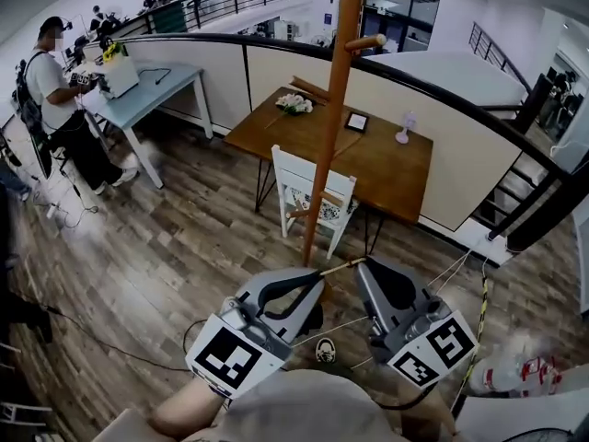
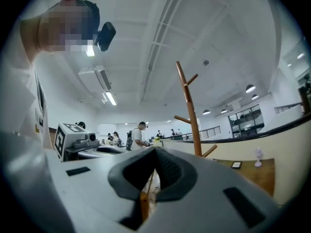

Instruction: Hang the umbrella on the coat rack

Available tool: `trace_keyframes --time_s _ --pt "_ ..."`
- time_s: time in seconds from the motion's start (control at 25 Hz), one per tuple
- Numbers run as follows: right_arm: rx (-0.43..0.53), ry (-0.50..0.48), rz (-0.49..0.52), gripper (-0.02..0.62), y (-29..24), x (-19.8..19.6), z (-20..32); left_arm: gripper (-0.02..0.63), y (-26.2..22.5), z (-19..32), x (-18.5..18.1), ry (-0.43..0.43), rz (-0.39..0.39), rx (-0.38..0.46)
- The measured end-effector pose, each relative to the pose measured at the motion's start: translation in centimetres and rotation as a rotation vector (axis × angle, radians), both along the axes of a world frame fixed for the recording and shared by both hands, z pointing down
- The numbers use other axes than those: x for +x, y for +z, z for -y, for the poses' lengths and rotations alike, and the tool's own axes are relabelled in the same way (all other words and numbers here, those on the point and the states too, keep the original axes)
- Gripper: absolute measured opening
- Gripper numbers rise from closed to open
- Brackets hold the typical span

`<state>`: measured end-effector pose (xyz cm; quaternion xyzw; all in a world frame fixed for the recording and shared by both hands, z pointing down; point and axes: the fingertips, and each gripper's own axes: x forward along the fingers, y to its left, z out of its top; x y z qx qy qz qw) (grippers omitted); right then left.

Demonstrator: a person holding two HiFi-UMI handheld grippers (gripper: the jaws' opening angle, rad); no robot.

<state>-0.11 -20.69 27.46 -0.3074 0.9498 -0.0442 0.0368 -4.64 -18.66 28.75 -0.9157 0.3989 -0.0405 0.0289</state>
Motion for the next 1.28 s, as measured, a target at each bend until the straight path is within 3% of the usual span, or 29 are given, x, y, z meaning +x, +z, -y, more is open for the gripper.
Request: trace_keyframes --time_s 0.36,0.56,0.84,1.28 --pt "-0.016 -0.186 0.006 0.003 0.7 1.6 8.6 0.003 1.1 8.7 1.6 -0.206 -0.009 -0.036" --pt "0.009 -0.257 -0.019 0.003 0.8 2.8 12.0 0.003 1.5 11.8 2.8 -0.275 -0.023 -0.048" --pt "-0.010 -0.272 -0.015 0.003 1.5 3.7 14.2 0.003 1.7 14.0 3.5 -0.306 -0.015 -0.045" --pt "-0.061 -0.241 -0.034 0.004 3.6 3.8 15.0 0.003 3.9 14.9 3.5 -0.308 -0.040 -0.120"
